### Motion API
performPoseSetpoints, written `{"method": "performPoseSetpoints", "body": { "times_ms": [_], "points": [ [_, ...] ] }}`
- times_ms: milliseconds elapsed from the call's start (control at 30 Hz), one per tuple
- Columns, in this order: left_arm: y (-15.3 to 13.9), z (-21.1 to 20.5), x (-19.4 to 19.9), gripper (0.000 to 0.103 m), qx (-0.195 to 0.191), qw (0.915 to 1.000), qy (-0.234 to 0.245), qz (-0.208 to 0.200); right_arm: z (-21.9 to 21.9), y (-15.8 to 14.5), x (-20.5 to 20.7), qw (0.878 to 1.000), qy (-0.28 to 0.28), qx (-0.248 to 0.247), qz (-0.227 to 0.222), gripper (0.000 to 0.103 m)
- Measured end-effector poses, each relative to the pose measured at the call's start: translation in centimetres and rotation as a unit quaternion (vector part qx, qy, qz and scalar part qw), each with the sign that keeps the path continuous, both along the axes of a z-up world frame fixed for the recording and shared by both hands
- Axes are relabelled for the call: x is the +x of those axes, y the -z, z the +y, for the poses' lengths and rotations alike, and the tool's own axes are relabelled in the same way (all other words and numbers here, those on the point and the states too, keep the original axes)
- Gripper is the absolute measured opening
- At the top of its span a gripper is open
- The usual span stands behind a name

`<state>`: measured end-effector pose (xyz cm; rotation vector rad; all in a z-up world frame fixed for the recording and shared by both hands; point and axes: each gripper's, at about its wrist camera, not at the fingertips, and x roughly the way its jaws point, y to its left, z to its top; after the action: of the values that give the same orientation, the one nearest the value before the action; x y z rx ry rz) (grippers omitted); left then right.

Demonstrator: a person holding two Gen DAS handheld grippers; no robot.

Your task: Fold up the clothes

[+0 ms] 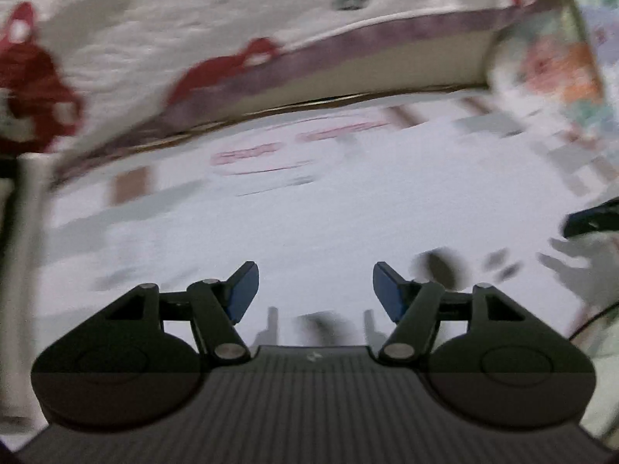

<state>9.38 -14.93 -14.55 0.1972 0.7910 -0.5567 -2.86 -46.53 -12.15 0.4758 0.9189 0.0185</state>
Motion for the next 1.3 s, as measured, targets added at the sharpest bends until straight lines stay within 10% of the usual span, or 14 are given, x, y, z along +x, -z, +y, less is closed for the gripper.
{"method": "performPoseSetpoints", "body": {
  "times_ms": [167,400,600,933,967,1100,1300],
  "points": [
    [1.4,-7.6,-0.9,0.057,-0.027,0.9967,0.062,0.045,-9.2,1.6,-6.4,0.984,0.163,0.07,-0.03,0.043],
    [3.2,-15.1,-0.4,0.055,-0.026,0.9931,0.087,0.075,-13.3,5.5,-8.1,0.967,0.213,0.136,-0.03,0.044],
    [3.5,-18.7,0.9,0.055,-0.049,0.9923,0.086,0.075,-11.0,7.0,-7.2,0.952,0.208,0.225,0.019,0.059],
    [4.9,-22.9,-1.2,0.054,-0.018,0.9922,0.117,0.04,-10.5,7.8,-6.2,0.922,0.307,0.219,-0.083,0.063],
    [5.1,-23.1,-1.3,0.054,-0.008,0.9918,0.118,0.05,-10.4,7.9,-6.1,0.922,0.313,0.207,-0.095,0.062],
    [5.7,-22.7,-0.9,0.053,-0.001,0.9906,0.1,0.093,-9.9,7.9,-5.2,0.939,0.282,0.153,-0.122,0.005],
    [6.3,-20.5,0.5,0.053,-0.056,0.9866,0.06,0.141,-9.0,4.5,-4.4,0.96,0.242,0.057,-0.129,0.005]
  ]
}}
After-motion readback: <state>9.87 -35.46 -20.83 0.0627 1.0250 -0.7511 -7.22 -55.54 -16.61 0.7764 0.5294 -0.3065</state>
